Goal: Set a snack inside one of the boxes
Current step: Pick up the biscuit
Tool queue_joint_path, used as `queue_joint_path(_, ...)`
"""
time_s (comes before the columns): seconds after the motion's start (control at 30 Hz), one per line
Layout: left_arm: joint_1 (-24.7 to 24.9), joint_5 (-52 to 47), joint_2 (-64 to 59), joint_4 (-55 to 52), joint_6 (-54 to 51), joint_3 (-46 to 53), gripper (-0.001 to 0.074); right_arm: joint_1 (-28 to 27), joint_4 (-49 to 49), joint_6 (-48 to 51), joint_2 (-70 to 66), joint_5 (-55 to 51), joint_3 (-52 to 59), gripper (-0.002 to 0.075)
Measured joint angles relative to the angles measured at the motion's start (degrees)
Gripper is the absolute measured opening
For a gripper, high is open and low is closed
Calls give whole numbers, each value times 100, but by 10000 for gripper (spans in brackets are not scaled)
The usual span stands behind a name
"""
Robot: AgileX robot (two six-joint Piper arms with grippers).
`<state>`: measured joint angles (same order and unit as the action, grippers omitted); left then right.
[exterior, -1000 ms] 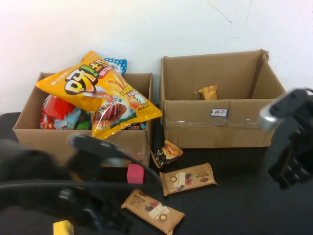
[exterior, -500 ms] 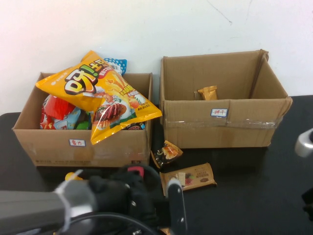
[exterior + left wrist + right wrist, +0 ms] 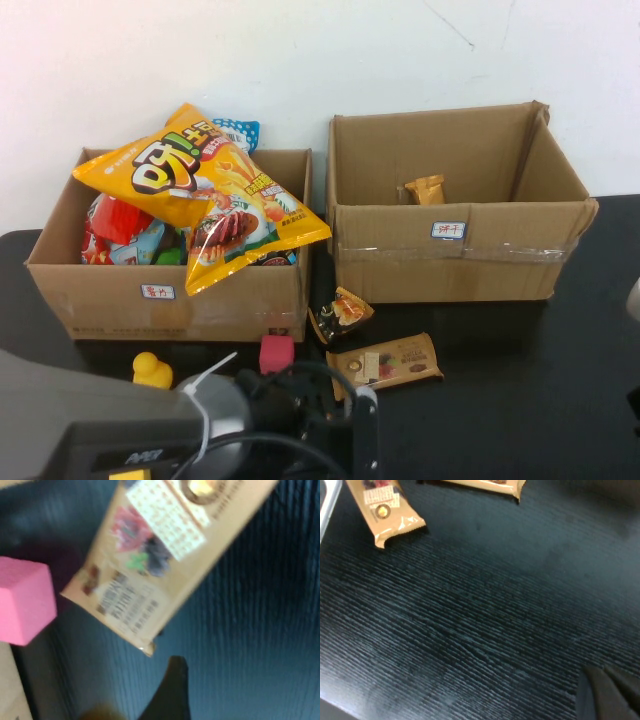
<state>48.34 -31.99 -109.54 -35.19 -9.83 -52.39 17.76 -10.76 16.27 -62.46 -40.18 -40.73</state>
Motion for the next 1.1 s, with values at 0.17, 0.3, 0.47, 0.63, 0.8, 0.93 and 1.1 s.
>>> queue_joint_path(0.17, 0, -321, -156, 698, -228, -544, 609, 0, -27, 0, 0, 100, 9, 3)
queue_joint_path(0.3, 0, -498, -412, 1031, -358, -1107, 587, 0, -50, 0, 0, 171, 9, 3)
queue_joint_path(0.47, 0, -687, -813, 1299, -963, -1598, 583, 0, -49, 0, 0, 171, 9, 3)
queue_joint_path(0.63, 0, -832, -955, 1766, -1683, -1863, 583, 0, -93, 0, 0, 171, 9, 3)
queue_joint_path(0.8, -137, -832, -965, 2089, -2409, -1869, 583, 0, -129, 0, 0, 192, 9, 3)
queue_joint_path(0.93, -538, -830, -977, 2383, -2960, -1869, 582, 0, -169, 0, 0, 193, 9, 2)
queue_joint_path(1.1, -928, -738, -977, 2462, -3091, -1869, 582, 0, -210, 0, 0, 250, 9, 2)
